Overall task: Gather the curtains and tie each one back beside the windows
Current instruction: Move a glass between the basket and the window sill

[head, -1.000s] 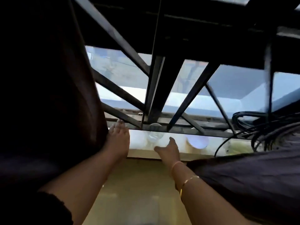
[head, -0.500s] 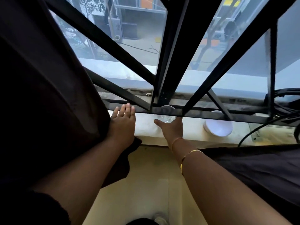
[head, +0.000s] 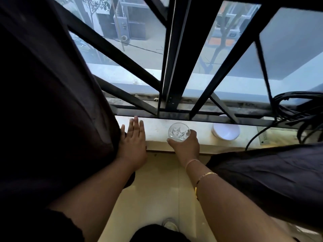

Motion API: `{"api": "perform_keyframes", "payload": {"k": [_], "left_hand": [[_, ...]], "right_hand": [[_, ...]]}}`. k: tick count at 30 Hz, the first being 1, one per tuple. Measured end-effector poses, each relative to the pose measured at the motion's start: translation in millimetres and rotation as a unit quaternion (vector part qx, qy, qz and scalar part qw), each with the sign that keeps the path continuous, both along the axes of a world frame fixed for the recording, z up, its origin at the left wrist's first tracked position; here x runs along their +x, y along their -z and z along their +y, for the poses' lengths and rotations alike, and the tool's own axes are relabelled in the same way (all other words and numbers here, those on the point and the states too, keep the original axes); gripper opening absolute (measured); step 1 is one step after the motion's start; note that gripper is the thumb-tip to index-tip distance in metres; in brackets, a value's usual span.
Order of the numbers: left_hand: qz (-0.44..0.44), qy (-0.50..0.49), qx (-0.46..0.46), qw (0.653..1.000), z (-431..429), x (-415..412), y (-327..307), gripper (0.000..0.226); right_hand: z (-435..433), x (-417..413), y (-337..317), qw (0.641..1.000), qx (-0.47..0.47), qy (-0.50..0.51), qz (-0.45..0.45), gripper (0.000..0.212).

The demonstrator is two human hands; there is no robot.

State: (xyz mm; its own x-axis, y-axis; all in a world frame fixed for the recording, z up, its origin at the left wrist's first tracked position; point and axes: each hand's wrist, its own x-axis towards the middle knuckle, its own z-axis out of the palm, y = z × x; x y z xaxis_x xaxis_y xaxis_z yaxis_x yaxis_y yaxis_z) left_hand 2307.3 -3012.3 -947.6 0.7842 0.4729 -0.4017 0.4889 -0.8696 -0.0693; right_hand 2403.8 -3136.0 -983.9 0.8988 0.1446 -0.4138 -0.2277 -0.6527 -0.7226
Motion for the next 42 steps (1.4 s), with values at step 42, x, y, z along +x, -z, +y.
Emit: {"api": "perform_keyframes", "payload": {"k": [42], "left_hand": [[-0.145, 0.144, -0.235, 0.950, -551, -170, -238, 0.064]], "right_hand": [[-561, -274, -268, 0.984, 0.025, 0.168, -0.055, 0.073]]}}
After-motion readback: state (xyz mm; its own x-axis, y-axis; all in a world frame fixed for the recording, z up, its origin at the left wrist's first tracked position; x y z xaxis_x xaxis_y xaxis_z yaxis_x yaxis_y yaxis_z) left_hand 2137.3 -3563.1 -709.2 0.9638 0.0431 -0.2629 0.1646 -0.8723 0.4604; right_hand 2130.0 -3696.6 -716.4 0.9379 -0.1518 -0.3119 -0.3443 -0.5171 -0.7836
